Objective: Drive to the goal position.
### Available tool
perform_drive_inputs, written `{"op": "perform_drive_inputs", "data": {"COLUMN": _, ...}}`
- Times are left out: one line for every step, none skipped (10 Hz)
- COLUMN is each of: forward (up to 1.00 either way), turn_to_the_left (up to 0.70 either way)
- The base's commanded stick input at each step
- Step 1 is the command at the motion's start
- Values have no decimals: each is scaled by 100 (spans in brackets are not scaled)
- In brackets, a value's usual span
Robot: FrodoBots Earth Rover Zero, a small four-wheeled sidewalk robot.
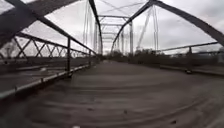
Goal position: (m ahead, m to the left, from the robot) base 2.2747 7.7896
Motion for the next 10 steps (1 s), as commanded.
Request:
{"op": "perform_drive_inputs", "data": {"forward": 70, "turn_to_the_left": -2}}
{"op": "perform_drive_inputs", "data": {"forward": 70, "turn_to_the_left": 0}}
{"op": "perform_drive_inputs", "data": {"forward": 70, "turn_to_the_left": 0}}
{"op": "perform_drive_inputs", "data": {"forward": 70, "turn_to_the_left": 0}}
{"op": "perform_drive_inputs", "data": {"forward": 70, "turn_to_the_left": 0}}
{"op": "perform_drive_inputs", "data": {"forward": 70, "turn_to_the_left": 0}}
{"op": "perform_drive_inputs", "data": {"forward": 70, "turn_to_the_left": 0}}
{"op": "perform_drive_inputs", "data": {"forward": 70, "turn_to_the_left": 0}}
{"op": "perform_drive_inputs", "data": {"forward": 70, "turn_to_the_left": 0}}
{"op": "perform_drive_inputs", "data": {"forward": 70, "turn_to_the_left": 0}}
